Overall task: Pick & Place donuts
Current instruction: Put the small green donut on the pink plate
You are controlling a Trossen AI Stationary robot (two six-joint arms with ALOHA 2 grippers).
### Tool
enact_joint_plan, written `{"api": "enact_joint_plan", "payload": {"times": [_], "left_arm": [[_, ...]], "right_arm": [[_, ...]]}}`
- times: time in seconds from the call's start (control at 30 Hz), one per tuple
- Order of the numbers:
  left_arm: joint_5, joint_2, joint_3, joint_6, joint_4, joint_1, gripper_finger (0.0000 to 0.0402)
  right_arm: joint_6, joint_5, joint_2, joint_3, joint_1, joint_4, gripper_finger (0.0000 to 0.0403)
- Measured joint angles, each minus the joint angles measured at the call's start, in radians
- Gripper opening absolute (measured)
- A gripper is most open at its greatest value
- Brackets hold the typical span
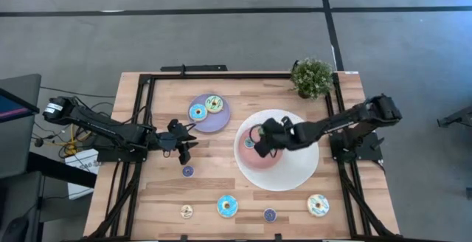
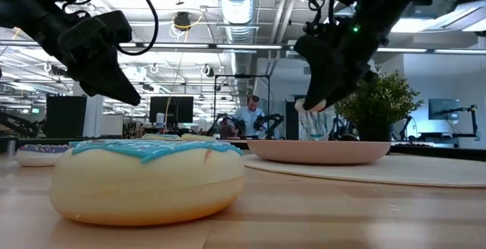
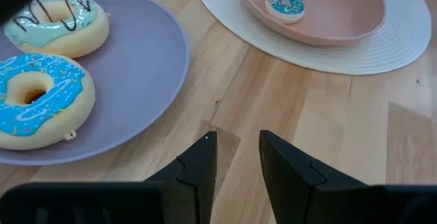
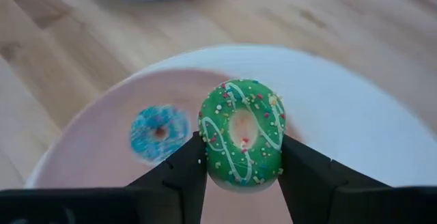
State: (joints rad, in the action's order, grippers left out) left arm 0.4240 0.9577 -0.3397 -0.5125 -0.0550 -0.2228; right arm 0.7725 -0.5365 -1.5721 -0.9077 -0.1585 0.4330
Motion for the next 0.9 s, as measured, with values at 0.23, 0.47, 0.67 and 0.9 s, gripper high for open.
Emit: {"api": "enact_joint_plan", "payload": {"times": [0.23,0.47,0.67,0.9], "left_arm": [[-0.026,0.0,0.0,-0.001,0.009,0.0,0.0102],[-0.026,0.0,0.0,0.0,0.016,0.0,0.0102],[-0.026,0.0,0.0,0.014,0.019,0.0,0.0102],[-0.026,0.0,0.0,0.018,0.02,0.0,0.0102]], "right_arm": [[0.068,-0.013,-0.117,0.0,-0.037,-0.098,0.014],[0.127,-0.014,-0.171,0.002,0.005,-0.09,0.0154],[0.127,-0.003,-0.155,0.0,0.009,-0.094,0.0191],[0.127,0.015,-0.157,0.0,0.009,-0.089,0.0223]]}}
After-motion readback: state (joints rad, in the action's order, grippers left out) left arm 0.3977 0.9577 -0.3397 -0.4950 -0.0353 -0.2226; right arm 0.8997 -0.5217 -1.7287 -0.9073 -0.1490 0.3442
